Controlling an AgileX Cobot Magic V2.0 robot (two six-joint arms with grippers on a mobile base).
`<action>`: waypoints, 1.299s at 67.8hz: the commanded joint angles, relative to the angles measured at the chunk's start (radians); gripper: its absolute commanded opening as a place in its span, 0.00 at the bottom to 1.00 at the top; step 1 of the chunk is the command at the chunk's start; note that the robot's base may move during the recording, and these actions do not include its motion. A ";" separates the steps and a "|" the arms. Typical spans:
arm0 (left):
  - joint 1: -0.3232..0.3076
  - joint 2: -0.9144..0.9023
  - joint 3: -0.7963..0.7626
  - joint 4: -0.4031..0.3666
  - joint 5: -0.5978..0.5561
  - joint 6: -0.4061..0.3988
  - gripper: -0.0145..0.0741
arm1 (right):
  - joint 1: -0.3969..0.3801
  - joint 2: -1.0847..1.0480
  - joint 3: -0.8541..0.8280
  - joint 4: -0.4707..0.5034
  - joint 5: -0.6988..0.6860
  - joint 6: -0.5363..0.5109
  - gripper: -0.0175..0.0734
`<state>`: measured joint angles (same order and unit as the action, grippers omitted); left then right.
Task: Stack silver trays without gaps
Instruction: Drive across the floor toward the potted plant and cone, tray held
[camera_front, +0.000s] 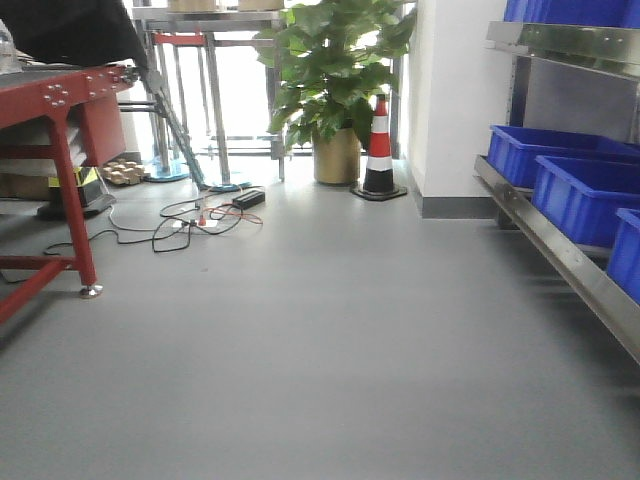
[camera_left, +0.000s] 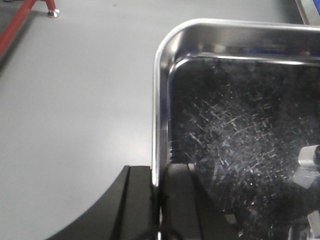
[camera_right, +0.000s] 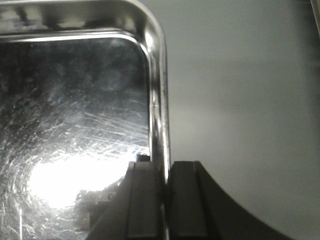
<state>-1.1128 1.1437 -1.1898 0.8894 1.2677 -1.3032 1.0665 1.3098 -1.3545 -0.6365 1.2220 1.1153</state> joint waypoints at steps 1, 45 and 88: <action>-0.014 0.009 -0.001 -0.003 -0.089 0.000 0.15 | 0.011 -0.006 -0.006 0.003 -0.148 -0.009 0.17; -0.014 0.008 -0.001 -0.001 -0.089 0.000 0.15 | 0.011 -0.006 -0.006 0.003 -0.254 -0.009 0.17; -0.014 0.008 -0.001 0.044 -0.089 0.000 0.15 | 0.011 -0.006 -0.006 0.003 -0.272 -0.009 0.17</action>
<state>-1.1128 1.1414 -1.1898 0.9345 1.3020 -1.3089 1.0626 1.3098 -1.3529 -0.6533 1.1319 1.1116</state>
